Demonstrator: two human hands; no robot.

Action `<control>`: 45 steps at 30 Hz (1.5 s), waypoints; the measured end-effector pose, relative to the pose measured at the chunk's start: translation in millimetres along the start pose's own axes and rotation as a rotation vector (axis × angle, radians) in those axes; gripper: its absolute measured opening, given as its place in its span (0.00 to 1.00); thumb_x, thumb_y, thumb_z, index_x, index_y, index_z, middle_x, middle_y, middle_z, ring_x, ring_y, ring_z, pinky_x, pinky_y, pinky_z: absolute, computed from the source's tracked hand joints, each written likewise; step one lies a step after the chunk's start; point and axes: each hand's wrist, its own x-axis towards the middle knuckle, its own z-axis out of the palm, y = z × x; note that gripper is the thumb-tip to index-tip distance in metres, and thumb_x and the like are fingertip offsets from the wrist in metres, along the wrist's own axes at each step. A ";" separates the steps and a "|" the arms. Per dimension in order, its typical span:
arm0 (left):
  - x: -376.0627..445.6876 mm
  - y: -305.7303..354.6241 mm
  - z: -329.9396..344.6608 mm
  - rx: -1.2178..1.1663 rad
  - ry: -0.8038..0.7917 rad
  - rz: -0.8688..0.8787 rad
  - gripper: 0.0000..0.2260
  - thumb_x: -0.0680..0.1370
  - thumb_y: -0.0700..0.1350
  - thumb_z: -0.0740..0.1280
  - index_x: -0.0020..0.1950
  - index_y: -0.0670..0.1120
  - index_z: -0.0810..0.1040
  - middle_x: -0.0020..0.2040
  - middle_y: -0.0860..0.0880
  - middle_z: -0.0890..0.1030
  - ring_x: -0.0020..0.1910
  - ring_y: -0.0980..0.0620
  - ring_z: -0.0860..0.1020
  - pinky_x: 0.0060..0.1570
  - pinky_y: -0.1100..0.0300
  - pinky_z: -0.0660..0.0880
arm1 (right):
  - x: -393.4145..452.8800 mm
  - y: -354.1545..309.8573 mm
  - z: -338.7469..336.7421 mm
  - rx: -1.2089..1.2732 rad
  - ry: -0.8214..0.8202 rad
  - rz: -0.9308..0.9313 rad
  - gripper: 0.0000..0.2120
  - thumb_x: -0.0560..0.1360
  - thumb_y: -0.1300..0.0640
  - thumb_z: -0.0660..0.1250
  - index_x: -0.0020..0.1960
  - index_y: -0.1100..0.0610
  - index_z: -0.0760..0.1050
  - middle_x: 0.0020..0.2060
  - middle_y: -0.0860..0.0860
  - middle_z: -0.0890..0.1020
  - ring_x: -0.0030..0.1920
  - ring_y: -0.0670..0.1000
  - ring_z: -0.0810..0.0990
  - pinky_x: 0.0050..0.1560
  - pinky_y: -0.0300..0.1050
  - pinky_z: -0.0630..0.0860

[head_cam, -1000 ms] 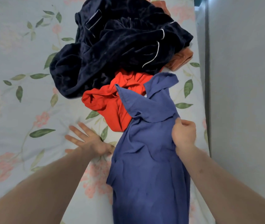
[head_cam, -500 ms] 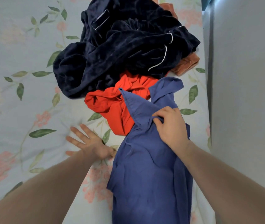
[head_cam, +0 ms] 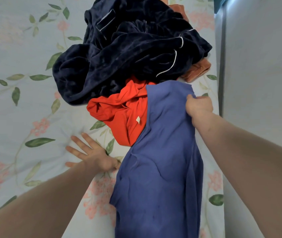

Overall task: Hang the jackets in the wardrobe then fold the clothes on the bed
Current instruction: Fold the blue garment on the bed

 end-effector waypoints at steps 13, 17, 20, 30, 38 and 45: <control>-8.8 6.4 -7.4 -0.006 -0.036 -0.018 0.72 0.64 0.60 0.81 0.77 0.41 0.23 0.77 0.37 0.23 0.77 0.29 0.30 0.71 0.24 0.45 | 10.5 -19.2 3.3 0.292 -0.295 0.177 0.24 0.73 0.51 0.77 0.64 0.58 0.76 0.53 0.55 0.84 0.48 0.55 0.85 0.50 0.53 0.83; -8.0 6.3 -8.8 0.002 -0.063 -0.033 0.72 0.63 0.61 0.81 0.77 0.41 0.22 0.76 0.37 0.22 0.76 0.28 0.29 0.70 0.24 0.45 | 6.4 -29.6 0.2 0.296 -0.308 0.133 0.23 0.72 0.52 0.74 0.64 0.57 0.76 0.51 0.53 0.84 0.50 0.55 0.84 0.56 0.55 0.82; -2.3 4.1 -5.2 0.004 -0.064 -0.035 0.72 0.64 0.60 0.81 0.76 0.41 0.21 0.75 0.36 0.21 0.75 0.28 0.28 0.70 0.23 0.45 | -3.3 -36.7 -7.6 0.321 -0.296 0.022 0.12 0.70 0.54 0.70 0.53 0.54 0.77 0.50 0.52 0.84 0.52 0.55 0.84 0.55 0.52 0.82; 7.8 -2.3 7.9 0.000 -0.003 -0.052 0.75 0.60 0.61 0.82 0.74 0.43 0.19 0.74 0.37 0.20 0.74 0.27 0.26 0.71 0.23 0.49 | -46.6 -31.2 -43.8 0.357 -0.409 -0.294 0.07 0.70 0.61 0.70 0.47 0.57 0.84 0.40 0.48 0.85 0.42 0.48 0.83 0.44 0.44 0.81; -16.1 -14.3 5.5 -0.163 0.131 0.060 0.68 0.64 0.60 0.82 0.82 0.47 0.31 0.81 0.42 0.30 0.79 0.32 0.32 0.74 0.27 0.45 | -108.2 15.6 -80.2 0.292 -0.375 -0.424 0.03 0.74 0.57 0.71 0.44 0.54 0.85 0.39 0.48 0.85 0.41 0.42 0.82 0.41 0.38 0.79; -83.7 -21.3 -23.5 -0.614 0.407 0.816 0.36 0.65 0.49 0.70 0.73 0.44 0.69 0.71 0.46 0.69 0.71 0.47 0.68 0.71 0.60 0.63 | -163.1 38.4 -113.4 0.253 -0.396 -0.497 0.07 0.73 0.62 0.67 0.46 0.65 0.80 0.38 0.52 0.80 0.40 0.47 0.76 0.42 0.43 0.73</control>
